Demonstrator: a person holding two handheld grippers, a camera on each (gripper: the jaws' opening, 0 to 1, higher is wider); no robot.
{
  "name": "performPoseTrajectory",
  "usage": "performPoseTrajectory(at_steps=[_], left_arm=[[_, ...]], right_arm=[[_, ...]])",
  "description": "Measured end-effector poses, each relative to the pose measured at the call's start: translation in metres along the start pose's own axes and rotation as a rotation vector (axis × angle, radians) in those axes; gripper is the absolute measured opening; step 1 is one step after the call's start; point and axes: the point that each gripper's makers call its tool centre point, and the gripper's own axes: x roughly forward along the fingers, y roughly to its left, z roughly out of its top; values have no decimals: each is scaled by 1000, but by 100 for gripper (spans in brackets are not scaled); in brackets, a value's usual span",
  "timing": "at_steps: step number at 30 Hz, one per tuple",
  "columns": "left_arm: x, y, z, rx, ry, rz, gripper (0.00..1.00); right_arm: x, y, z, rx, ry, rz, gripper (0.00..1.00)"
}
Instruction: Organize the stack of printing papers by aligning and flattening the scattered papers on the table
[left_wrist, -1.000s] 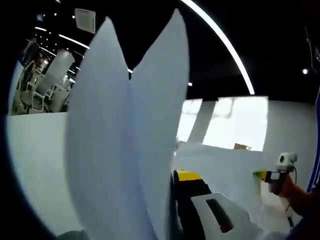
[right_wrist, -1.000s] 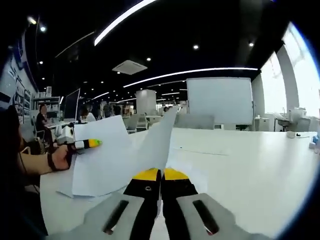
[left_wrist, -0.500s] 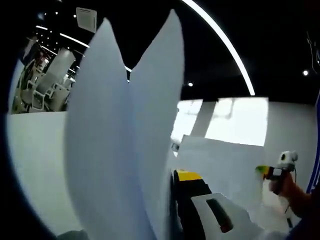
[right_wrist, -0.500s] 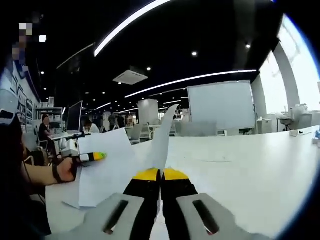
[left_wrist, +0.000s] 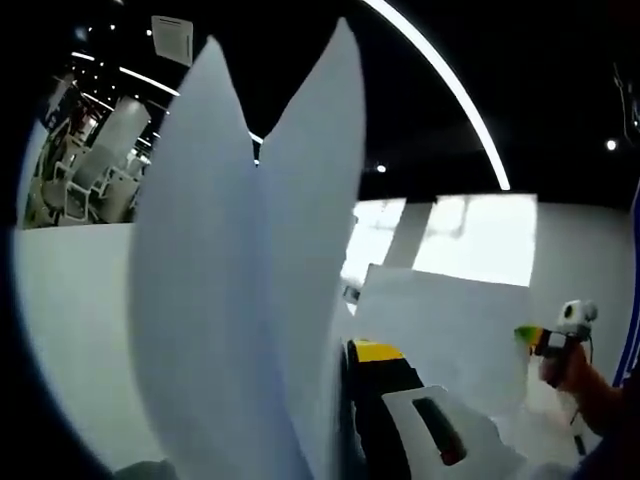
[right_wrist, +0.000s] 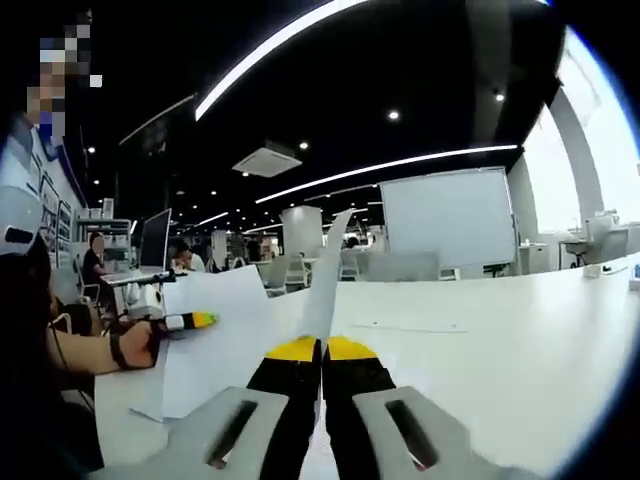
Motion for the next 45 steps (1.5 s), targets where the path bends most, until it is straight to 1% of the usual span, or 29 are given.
performPoseTrajectory(at_steps=[12, 25, 41, 45], left_arm=[[0, 0, 0, -6, -1, -1, 9], [-1, -1, 1, -10, -1, -3, 9], [-2, -3, 1, -17, -2, -5, 9], [-2, -3, 1, -18, -2, -5, 9]], right_arm=[[2, 6, 2, -6, -3, 21, 0], [2, 11, 11, -22, -16, 33, 0], [1, 17, 25, -44, -44, 39, 0], [2, 17, 26, -43, -48, 42, 0]])
